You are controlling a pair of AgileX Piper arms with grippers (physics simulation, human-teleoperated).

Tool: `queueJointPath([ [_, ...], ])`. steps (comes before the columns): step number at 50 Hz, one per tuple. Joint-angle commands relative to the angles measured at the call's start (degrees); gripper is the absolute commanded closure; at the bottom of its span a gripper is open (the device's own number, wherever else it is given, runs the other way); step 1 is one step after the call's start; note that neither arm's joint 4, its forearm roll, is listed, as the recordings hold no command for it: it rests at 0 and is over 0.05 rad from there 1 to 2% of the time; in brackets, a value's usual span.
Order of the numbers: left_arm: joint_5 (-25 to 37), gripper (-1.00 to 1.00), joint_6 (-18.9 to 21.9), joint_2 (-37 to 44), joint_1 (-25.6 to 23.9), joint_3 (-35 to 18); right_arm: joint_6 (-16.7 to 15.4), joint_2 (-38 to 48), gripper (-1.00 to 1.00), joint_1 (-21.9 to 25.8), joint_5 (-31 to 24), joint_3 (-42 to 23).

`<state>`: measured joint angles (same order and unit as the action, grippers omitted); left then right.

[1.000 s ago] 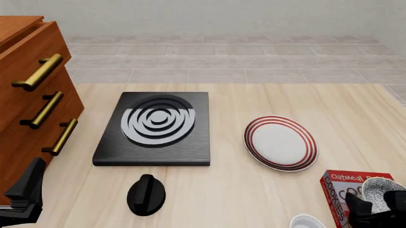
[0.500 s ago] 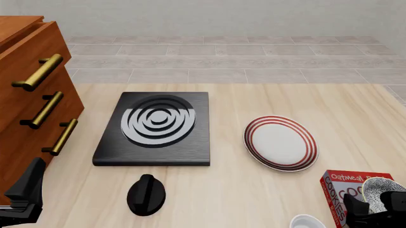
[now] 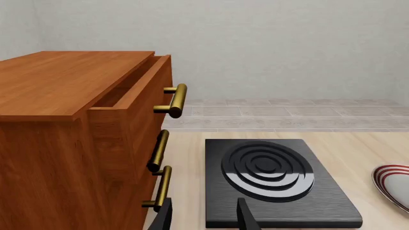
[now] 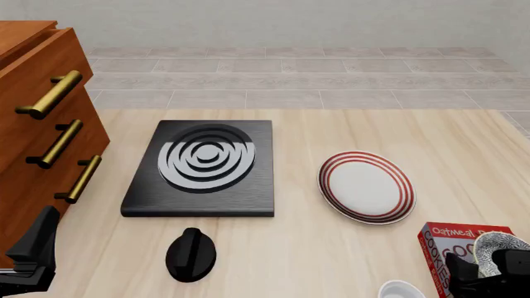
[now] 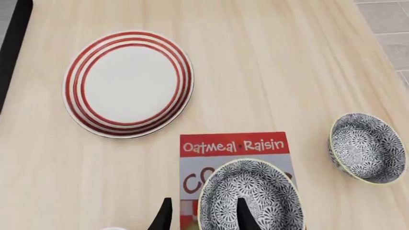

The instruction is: Pick the akita bowl on the cookies box and place it on the plate.

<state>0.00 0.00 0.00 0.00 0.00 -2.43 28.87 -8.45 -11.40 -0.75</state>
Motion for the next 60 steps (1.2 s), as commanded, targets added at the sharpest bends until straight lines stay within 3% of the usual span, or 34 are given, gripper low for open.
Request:
queueJointPath([
  [1,0.0,-1.00,0.0,0.0,0.0,0.0,0.4,2.0,1.00,0.2,2.0,0.7],
  [15,0.0,-1.00,0.0,0.0,0.0,0.0,0.9,-0.2,1.00,1.2,-0.6,0.4],
  [22,0.0,-1.00,0.0,0.0,0.0,0.0,-0.2,-3.8,1.00,1.3,-5.4,-1.1],
  [40,0.0,-1.00,0.0,0.0,0.0,0.0,-7.7,-8.8,1.00,0.3,-17.0,-9.3],
  [41,0.0,-1.00,0.0,0.0,0.0,0.0,-9.1,-8.9,1.00,0.0,-17.2,-9.5],
  [60,0.0,-1.00,0.0,0.0,0.0,0.0,-14.3,-10.0,1.00,1.2,-23.7,-19.7],
])
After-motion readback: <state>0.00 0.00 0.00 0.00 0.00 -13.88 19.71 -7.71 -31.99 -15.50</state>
